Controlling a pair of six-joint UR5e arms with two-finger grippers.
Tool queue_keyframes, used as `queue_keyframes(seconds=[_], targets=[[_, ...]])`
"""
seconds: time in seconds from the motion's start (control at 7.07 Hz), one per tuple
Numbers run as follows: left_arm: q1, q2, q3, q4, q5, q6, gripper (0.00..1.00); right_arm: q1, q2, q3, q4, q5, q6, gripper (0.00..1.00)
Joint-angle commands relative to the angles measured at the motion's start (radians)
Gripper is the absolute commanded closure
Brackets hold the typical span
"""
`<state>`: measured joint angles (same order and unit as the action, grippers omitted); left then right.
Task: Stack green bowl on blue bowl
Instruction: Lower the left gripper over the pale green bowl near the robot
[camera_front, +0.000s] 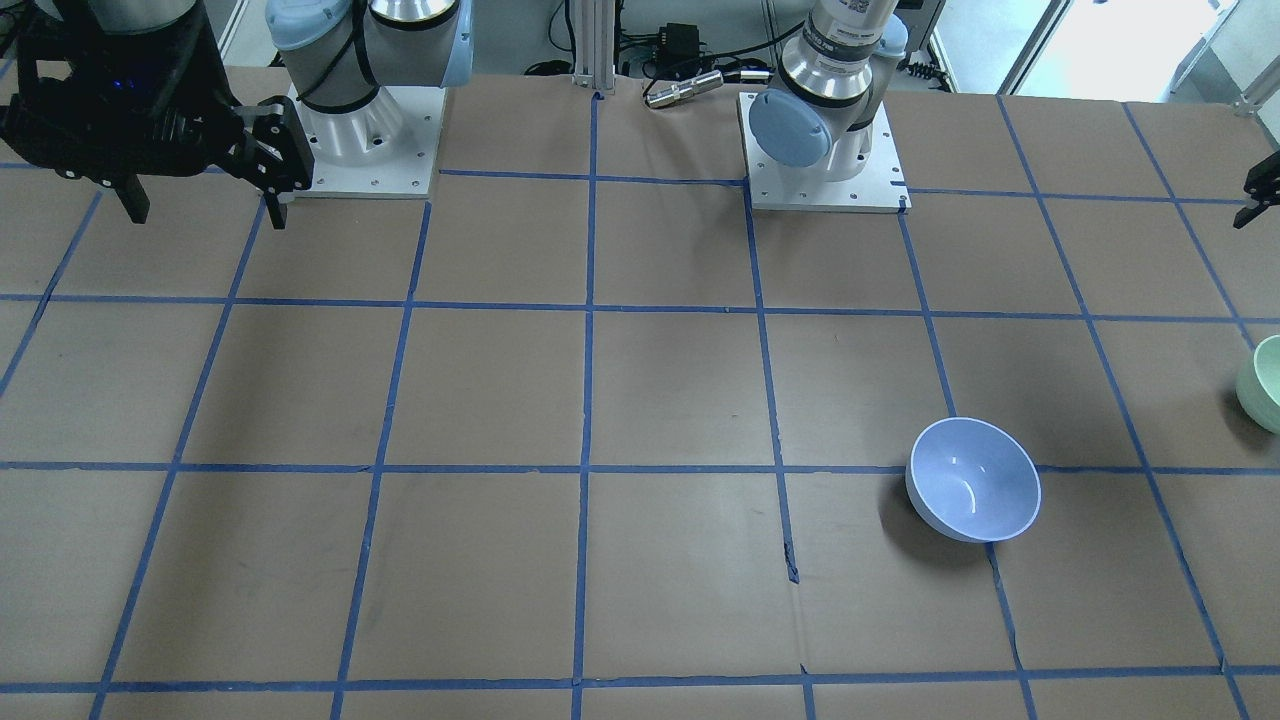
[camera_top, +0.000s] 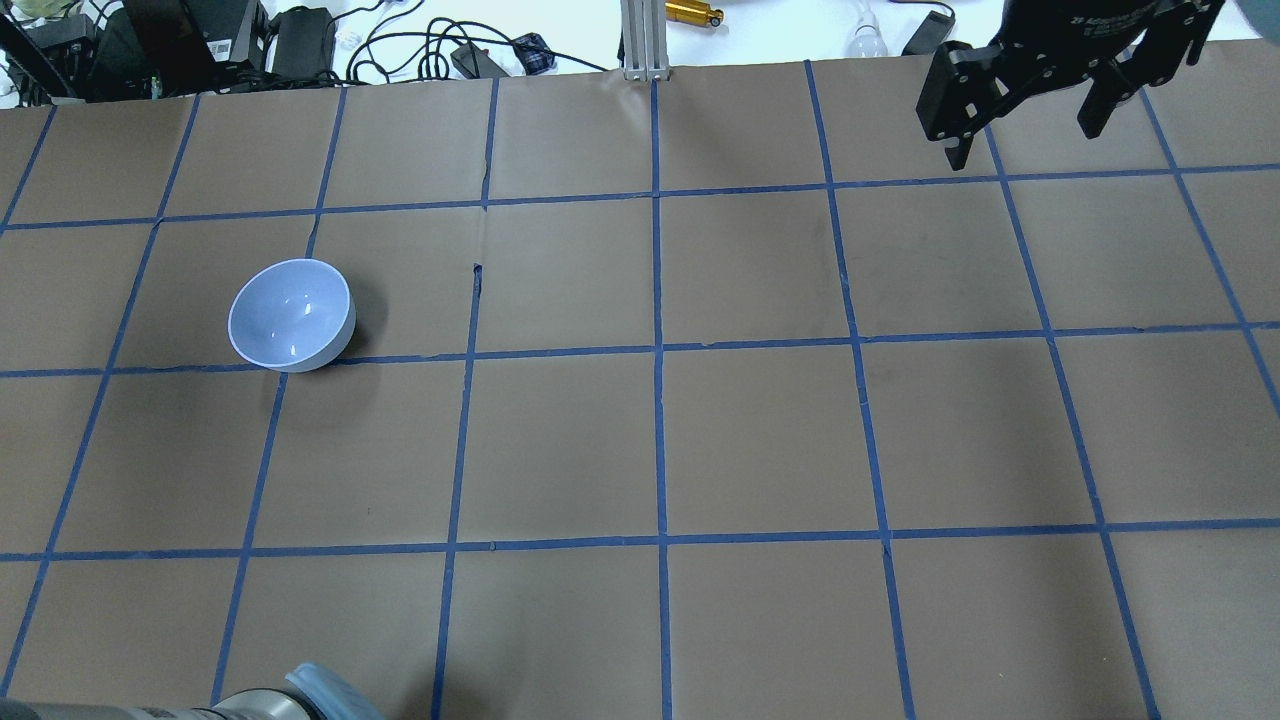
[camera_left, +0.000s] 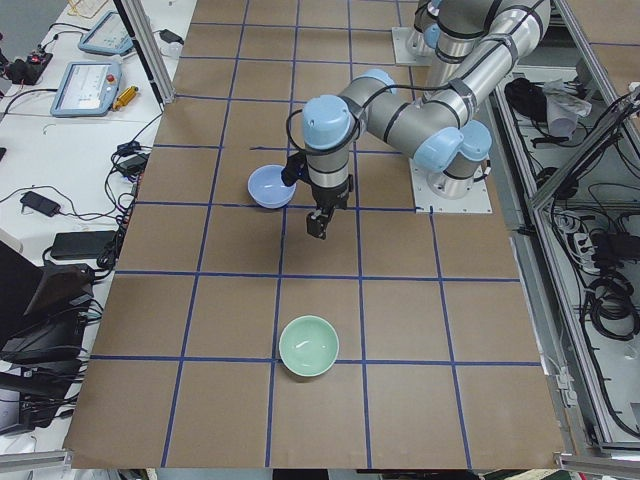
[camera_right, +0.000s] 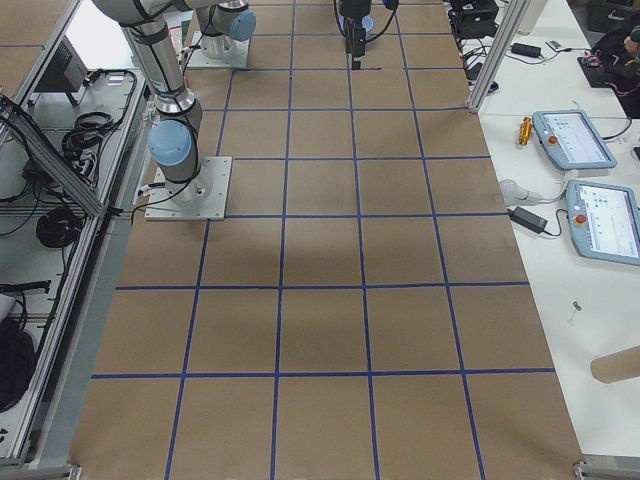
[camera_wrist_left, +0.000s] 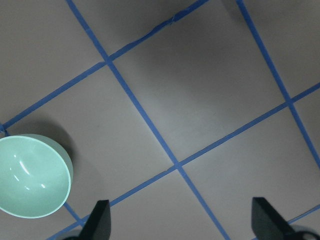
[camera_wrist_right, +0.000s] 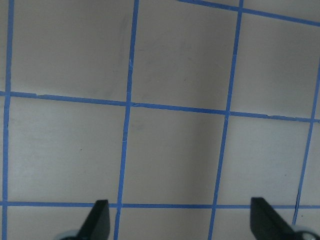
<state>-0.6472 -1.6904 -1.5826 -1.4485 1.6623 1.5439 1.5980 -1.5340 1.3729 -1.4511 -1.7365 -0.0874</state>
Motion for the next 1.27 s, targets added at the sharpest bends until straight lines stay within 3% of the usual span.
queue_keyframes(seconds=[0.0,0.28,0.85,1.13], targets=[[0.038,-0.069,0.006,0.054,-0.003,0.164,0.0,-0.001,0.0,0.0,0.0,0.0,0.0,0.0],[0.072,-0.138,0.0,0.196,-0.001,0.403,0.0,0.0,0.0,0.0,0.0,0.0,0.0,0.0],[0.15,-0.265,0.0,0.345,-0.013,0.609,0.0,0.0,0.0,0.0,0.0,0.0,0.0,0.0],[0.17,-0.33,-0.002,0.416,-0.064,0.723,0.0,0.0,0.0,0.0,0.0,0.0,0.0,0.0]])
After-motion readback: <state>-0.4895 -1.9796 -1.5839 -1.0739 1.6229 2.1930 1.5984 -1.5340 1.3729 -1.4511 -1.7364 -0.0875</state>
